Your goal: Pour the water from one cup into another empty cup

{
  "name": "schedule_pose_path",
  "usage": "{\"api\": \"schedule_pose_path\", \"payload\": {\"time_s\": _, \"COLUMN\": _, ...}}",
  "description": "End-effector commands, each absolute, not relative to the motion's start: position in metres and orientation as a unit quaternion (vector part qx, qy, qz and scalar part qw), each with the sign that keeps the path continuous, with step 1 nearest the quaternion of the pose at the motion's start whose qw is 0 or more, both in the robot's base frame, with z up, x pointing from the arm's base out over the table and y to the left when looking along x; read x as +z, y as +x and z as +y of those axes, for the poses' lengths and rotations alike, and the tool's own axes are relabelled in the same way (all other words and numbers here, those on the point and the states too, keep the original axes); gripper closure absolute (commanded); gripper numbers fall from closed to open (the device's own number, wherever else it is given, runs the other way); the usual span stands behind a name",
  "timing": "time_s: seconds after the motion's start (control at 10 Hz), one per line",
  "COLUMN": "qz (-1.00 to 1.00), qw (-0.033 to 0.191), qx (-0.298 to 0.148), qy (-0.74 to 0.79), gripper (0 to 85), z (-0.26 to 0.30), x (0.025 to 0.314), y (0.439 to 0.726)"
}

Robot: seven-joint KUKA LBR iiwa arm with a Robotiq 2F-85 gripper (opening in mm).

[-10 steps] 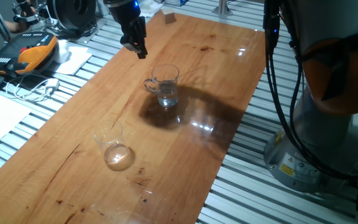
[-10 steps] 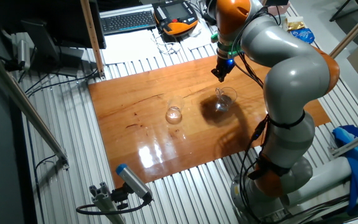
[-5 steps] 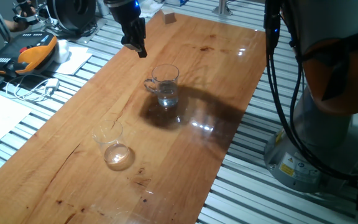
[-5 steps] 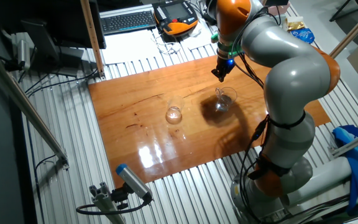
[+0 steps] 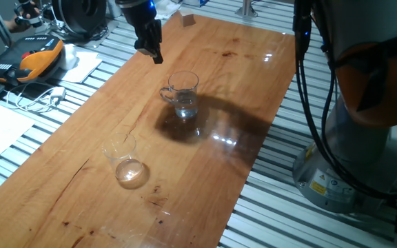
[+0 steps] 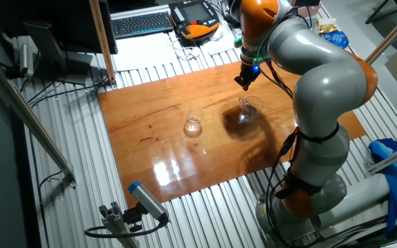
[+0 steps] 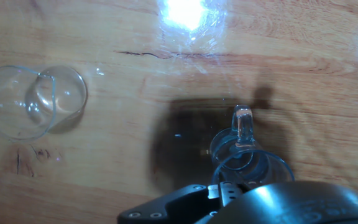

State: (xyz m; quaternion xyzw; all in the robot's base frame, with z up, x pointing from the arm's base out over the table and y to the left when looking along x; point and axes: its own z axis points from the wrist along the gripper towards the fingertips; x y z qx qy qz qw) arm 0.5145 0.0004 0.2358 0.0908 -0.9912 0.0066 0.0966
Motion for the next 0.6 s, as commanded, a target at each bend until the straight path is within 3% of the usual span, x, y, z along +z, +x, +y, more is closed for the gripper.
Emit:
{"api": "schedule_pose_path", "payload": {"time_s": 0.0, "qz": -0.992, "qw": 0.096, "qx": 0.007, "qy": 0.085, "gripper": 85.0, "z": 0.0003, "x": 0.2360, "y": 0.5145}}
{"api": "schedule_pose_path", "payload": {"time_s": 0.5, "qz": -0.992, "qw": 0.082, "qx": -0.041, "qy": 0.083, "gripper": 85.0, "z": -0.0002, "x": 0.2396, "y": 0.5157}}
